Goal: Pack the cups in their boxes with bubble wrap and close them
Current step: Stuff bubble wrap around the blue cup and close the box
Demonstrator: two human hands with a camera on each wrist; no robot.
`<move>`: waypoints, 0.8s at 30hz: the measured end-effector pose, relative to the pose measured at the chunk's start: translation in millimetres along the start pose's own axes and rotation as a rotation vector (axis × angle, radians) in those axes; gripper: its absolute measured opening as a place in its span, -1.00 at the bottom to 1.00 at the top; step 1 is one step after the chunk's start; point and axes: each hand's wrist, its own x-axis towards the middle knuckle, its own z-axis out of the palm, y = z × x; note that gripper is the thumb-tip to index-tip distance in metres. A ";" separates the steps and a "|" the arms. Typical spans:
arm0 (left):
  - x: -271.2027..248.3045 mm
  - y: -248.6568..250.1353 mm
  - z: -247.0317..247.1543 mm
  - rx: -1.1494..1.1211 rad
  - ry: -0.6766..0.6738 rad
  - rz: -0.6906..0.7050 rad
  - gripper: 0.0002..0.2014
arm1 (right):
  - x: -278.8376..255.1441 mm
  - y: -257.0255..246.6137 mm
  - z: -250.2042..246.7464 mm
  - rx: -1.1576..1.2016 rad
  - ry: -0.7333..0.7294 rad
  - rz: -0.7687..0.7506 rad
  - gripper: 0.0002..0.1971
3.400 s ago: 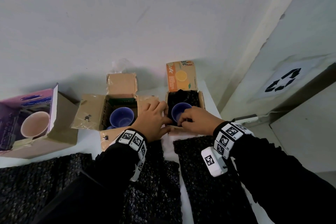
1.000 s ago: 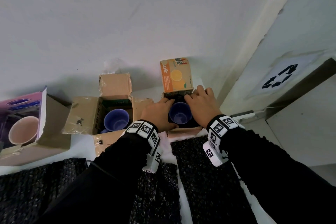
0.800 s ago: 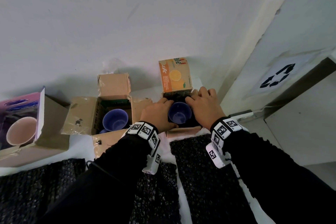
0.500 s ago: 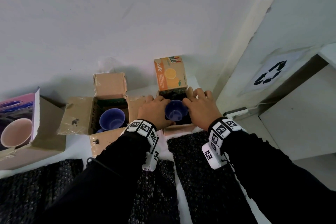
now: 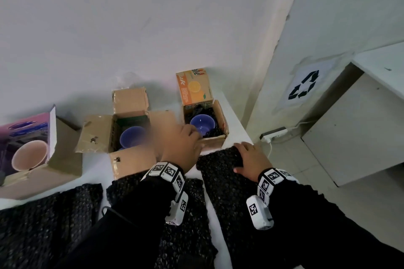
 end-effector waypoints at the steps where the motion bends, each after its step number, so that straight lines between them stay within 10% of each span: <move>1: -6.3 3.0 -0.7 -0.007 -0.014 0.011 -0.73 | -3.9 -1.7 3.5 -0.041 -0.014 0.033 -0.14; 6: -30.3 12.8 -3.2 -0.107 -0.074 0.035 -0.57 | -15.3 -9.7 1.4 -0.239 0.039 -0.021 -0.37; 12: -41.4 18.8 -13.2 -0.039 -0.232 0.016 -0.16 | -33.8 -27.7 -26.7 0.110 0.176 -0.181 -0.77; 17: -30.7 15.1 -29.4 -0.154 -0.239 -0.125 -0.75 | -43.0 -49.6 -63.1 0.108 0.322 -0.246 -0.72; 24: -5.1 0.5 -77.2 -0.673 -0.115 -0.305 -0.76 | -37.7 -67.8 -108.7 0.262 0.307 -0.257 -0.74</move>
